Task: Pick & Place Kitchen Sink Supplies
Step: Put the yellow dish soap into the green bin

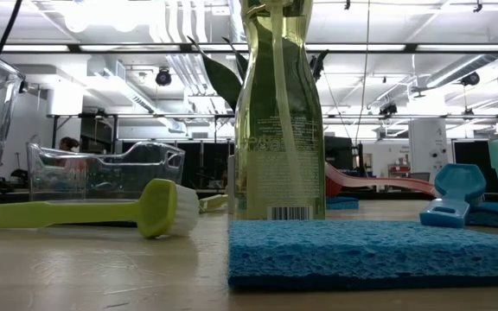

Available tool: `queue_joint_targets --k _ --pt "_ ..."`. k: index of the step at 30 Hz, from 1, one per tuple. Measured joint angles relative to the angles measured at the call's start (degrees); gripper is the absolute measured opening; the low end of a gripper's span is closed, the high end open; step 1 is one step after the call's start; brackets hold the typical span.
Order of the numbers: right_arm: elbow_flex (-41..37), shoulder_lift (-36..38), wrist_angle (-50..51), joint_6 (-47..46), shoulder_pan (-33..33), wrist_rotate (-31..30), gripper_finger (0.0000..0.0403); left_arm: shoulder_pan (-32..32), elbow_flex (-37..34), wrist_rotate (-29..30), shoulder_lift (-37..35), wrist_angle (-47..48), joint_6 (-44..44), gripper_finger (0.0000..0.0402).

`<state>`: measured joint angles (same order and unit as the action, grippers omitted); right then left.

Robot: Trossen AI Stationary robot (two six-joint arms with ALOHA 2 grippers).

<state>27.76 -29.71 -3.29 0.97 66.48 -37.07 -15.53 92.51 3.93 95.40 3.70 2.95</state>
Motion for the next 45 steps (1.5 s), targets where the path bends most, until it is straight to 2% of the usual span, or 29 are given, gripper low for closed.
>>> queue_joint_targets --k 4,11,15,20,27,32,38,45 --pt "2.4 0.0 0.1 4.6 0.0 -0.7 0.0347 -1.1 0.0 0.0 -2.6 4.4 2.3 0.0310" --pt "2.7 0.0 0.1 6.7 0.0 -3.0 0.0337 -5.0 0.0 1.2 -4.6 15.5 1.0 0.0310" --pt "2.3 0.0 0.1 6.3 0.0 -6.3 0.0334 -7.8 0.0 6.1 -5.8 23.6 -2.2 0.0310" --pt "2.6 -0.1 -0.1 5.2 0.0 -6.6 0.0338 -10.0 0.0 13.4 -6.9 33.1 -9.5 0.0310" --pt "2.6 -0.1 -0.4 5.2 0.0 -6.6 0.0343 -12.1 -6.3 14.2 -7.1 34.2 -17.0 0.0310" --pt "2.6 -0.7 -0.5 4.7 0.0 -6.6 0.0343 -13.6 -14.8 19.4 -8.8 27.6 -20.5 0.0310" --pt "2.6 -1.4 -0.4 4.6 0.0 -6.6 0.0343 -14.1 -25.9 20.7 -11.7 15.8 -23.6 0.0310" --pt "2.6 -1.9 -0.4 5.0 0.0 -6.5 0.0337 -14.2 -38.8 21.9 -13.0 -7.0 -22.9 0.0310"
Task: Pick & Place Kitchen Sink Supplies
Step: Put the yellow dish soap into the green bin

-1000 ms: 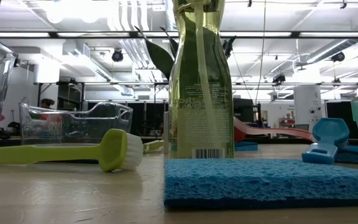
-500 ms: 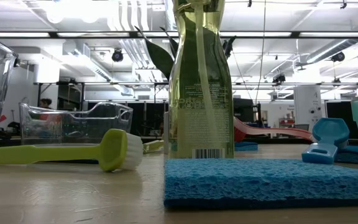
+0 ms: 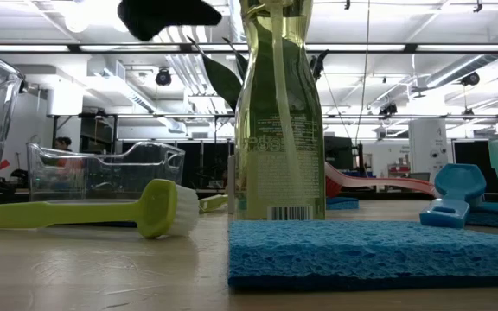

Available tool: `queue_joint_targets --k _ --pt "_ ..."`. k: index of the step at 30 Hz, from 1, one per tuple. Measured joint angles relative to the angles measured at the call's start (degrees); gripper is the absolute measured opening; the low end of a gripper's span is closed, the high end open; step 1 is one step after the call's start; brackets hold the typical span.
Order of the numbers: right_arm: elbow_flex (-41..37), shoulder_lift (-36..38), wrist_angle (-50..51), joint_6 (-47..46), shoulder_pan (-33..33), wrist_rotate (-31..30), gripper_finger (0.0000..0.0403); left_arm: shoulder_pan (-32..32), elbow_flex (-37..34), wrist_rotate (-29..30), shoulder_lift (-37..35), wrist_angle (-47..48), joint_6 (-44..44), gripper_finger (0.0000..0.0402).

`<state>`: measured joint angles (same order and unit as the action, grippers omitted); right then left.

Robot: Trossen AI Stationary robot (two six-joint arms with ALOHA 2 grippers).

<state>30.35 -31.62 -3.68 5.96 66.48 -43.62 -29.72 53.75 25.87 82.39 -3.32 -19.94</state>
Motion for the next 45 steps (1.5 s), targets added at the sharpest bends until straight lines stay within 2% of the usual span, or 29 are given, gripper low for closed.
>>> queue_joint_targets --k 4,8,13,21,35,41,45 --pt "0.0 0.0 0.0 -0.2 0.0 0.0 0.0330 0.0 -5.1 2.8 0.3 -5.7 -1.4 0.0310" --pt "0.0 0.0 -0.2 0.0 0.0 0.0 0.0327 0.1 -8.8 4.7 0.3 -15.3 -1.0 0.0310" --pt "0.0 0.0 -0.3 0.0 0.0 0.0 0.0327 0.2 -10.0 5.3 2.2 -17.8 1.7 0.0310" --pt "0.0 0.0 -0.8 0.0 0.0 0.0 0.0327 0.5 -6.8 5.3 7.4 -19.6 3.6 0.0310" --pt "0.0 -0.1 -1.0 0.2 0.0 0.1 0.0327 1.7 -1.6 4.3 12.4 -20.1 4.8 0.0310" --pt "0.0 -0.2 -1.0 0.2 0.0 0.1 0.0327 2.7 -0.4 3.6 15.7 -26.6 4.9 0.0310" --pt "0.0 -0.3 -1.1 0.2 0.0 0.0 0.0327 3.0 0.6 3.7 16.5 -27.4 5.1 0.0310"
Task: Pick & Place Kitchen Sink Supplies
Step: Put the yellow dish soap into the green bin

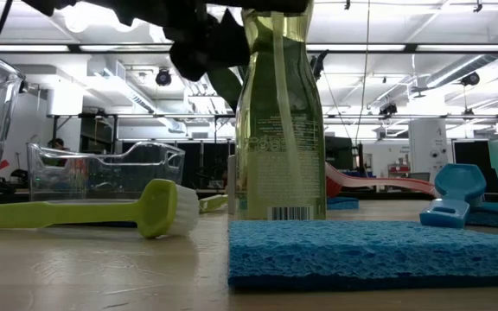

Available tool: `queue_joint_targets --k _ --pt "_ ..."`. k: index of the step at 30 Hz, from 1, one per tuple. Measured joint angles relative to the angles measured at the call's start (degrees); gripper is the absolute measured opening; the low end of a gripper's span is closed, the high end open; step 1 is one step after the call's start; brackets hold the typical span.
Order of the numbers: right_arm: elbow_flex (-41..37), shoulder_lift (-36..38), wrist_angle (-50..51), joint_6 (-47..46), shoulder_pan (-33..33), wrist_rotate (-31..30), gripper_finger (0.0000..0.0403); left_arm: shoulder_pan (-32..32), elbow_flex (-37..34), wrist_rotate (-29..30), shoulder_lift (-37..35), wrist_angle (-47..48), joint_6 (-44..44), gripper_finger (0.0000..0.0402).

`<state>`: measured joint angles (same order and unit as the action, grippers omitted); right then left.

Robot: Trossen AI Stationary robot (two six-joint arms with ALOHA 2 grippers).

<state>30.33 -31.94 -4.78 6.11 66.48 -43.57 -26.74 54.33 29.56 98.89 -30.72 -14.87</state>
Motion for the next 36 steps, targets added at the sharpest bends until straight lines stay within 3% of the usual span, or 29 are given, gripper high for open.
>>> queue_joint_targets --k 4,12,26,36 --pt "0.0 -0.3 -0.1 -0.1 0.0 0.0 0.0327 -0.1 0.9 0.0 0.0 -0.3 0.8 0.0297" --pt "0.0 -0.5 -0.1 -0.1 0.0 0.0 0.0327 0.3 1.7 -1.8 -0.1 0.0 1.4 0.0230" --pt "0.0 -0.5 -0.1 -0.1 0.0 0.0 0.0327 0.5 9.5 -3.6 -0.5 -5.3 8.7 0.0233" --pt "0.0 -0.5 -0.1 0.1 0.0 0.0 0.0327 1.9 19.3 -11.9 3.2 -5.2 10.5 0.0233"
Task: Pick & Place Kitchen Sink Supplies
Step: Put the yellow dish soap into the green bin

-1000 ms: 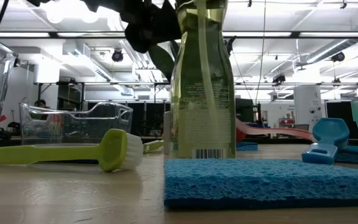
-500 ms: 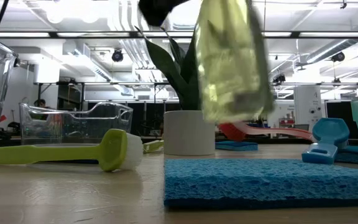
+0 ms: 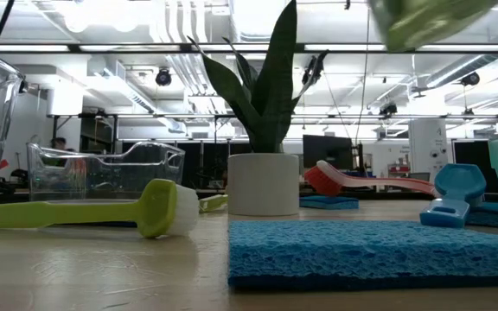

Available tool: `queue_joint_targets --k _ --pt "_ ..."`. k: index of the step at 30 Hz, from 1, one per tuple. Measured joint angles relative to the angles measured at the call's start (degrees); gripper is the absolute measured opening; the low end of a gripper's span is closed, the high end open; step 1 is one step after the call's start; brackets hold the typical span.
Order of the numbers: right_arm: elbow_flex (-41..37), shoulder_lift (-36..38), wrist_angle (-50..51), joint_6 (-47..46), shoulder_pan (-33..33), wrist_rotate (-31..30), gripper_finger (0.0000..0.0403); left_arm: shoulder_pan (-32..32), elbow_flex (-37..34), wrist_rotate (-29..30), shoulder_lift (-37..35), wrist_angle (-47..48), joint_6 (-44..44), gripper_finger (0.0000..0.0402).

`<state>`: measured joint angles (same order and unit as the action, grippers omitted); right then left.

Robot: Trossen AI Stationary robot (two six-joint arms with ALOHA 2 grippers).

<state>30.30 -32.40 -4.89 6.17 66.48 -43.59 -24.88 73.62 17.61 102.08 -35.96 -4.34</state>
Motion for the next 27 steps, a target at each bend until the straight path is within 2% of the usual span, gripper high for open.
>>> queue_joint_targets --k 7,11,18,27 --pt "0.0 0.0 0.0 0.0 0.0 0.0 0.0327 2.0 10.6 -8.1 8.7 0.7 2.6 0.0233" --pt "0.0 0.0 0.0 -0.2 0.0 0.0 0.0327 3.5 18.0 -12.7 13.9 4.8 3.2 0.0233" --pt "-0.1 0.0 0.1 0.0 0.0 0.0 0.0327 5.8 28.9 -17.4 21.8 9.2 2.8 0.0233" --pt "-0.3 0.0 0.4 0.0 0.0 0.0 0.0327 6.7 38.8 -24.4 29.0 14.7 2.7 0.0234"
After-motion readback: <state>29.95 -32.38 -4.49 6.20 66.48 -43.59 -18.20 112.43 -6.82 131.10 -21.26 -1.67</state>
